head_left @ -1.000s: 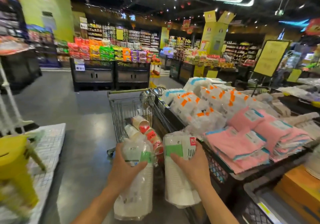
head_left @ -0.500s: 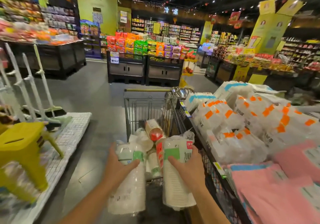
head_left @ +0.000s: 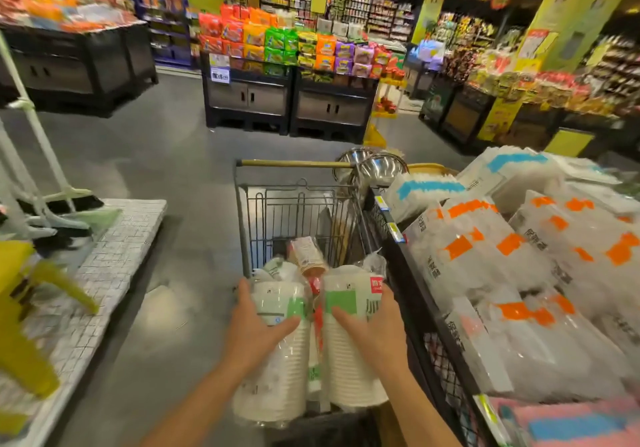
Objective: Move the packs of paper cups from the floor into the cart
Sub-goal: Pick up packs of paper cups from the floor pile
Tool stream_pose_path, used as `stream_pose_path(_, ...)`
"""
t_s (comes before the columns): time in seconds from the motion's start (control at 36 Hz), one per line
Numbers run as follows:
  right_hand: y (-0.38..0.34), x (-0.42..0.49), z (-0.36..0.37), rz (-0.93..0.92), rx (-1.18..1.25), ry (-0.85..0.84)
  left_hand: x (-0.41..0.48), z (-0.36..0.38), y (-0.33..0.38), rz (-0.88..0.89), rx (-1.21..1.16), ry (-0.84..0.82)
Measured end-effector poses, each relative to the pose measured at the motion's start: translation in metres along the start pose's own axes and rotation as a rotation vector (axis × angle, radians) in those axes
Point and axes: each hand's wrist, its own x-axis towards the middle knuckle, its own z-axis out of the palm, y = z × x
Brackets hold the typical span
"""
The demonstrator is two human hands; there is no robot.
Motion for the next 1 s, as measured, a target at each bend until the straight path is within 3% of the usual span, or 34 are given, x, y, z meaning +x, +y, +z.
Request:
stream_pose_path(0.28, 0.003, 0.082, 0.026, 0.037, -0.035, -0.074, 0.071, 0.044, -0.009, -0.060, 0.005, -0.020)
stream_pose_path(0.58, 0.057, 0.189, 0.075, 0.129, -0.005, -0.269, 0.135, 0.112, -0.055, -0.320, 0.092, 0.112)
stream_pose_path(0.83, 0.114, 0.220, 0.171, 0.238, -0.341, -0.445, 0.176, 0.155, -0.185, -0.639, 0.219, 0.091)
stream_pose_path(1.0, 0.105, 0.226, 0.217, 0.290, -0.518, -0.483, 0.197, 0.169, -0.274, -0.837, 0.187, -0.002)
